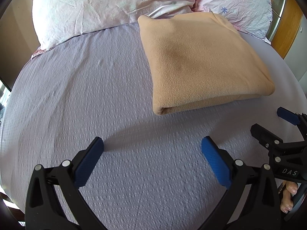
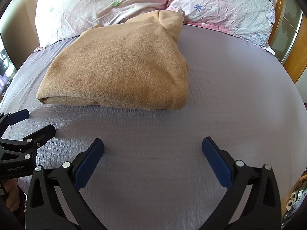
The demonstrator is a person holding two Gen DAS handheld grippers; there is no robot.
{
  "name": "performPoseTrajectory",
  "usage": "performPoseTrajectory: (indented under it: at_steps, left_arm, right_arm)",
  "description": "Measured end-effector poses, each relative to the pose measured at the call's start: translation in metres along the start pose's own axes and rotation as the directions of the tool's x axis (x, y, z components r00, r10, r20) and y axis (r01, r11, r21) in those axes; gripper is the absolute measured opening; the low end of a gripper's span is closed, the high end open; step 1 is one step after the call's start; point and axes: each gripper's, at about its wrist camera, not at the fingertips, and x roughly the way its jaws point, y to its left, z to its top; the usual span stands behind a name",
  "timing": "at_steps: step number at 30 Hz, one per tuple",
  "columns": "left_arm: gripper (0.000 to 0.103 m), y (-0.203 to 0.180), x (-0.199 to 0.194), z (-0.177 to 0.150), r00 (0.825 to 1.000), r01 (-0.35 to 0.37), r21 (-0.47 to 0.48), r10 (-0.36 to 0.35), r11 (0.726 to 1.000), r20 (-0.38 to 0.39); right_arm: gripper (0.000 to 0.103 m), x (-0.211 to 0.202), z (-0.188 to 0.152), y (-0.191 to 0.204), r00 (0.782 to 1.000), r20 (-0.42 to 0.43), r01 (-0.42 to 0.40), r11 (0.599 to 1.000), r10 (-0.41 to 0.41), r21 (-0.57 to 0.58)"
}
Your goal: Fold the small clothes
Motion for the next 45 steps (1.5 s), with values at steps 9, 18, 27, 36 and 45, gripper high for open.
performPoseTrajectory:
  at_steps: [9, 18, 27, 36, 45]
  left_arm:
    - [0.101, 0.0000, 0.0001, 0.0002, 1.000, 0.000, 0.000, 0.000, 1.000, 0.000]
    - [0.101, -0.0004, -0.0001, 0.0001, 1.000, 0.000, -0.001, 0.000, 1.000, 0.001]
    - [0.101, -0.0005, 0.0001, -0.0002, 1.000, -0.001, -0.001, 0.001, 1.000, 0.001]
    - [0.101, -0.0007, 0.0001, -0.0003, 1.000, -0.001, -0.002, 0.001, 1.000, 0.001]
    - [0.101, -0.0009, 0.0000, -0.0001, 1.000, -0.001, -0.002, 0.001, 1.000, 0.001]
  right_arm:
    - [0.102, -0.0003, -0.0003, 0.0000, 1.000, -0.001, 0.000, 1.000, 0.000, 0.001]
    - [0.102, 0.0003, -0.0011, 0.0003, 1.000, -0.005, 0.001, 1.000, -0.001, 0.003]
    - [0.102, -0.0006, -0.0013, -0.0003, 1.000, -0.010, 0.001, 1.000, -0.001, 0.002]
    - [0.102, -0.0003, -0.0012, -0.0001, 1.000, -0.011, 0.002, 1.000, -0.002, 0.001]
    - [0.102, -0.0007, -0.0013, -0.0004, 1.000, -0.013, 0.000, 1.000, 0.000, 0.000]
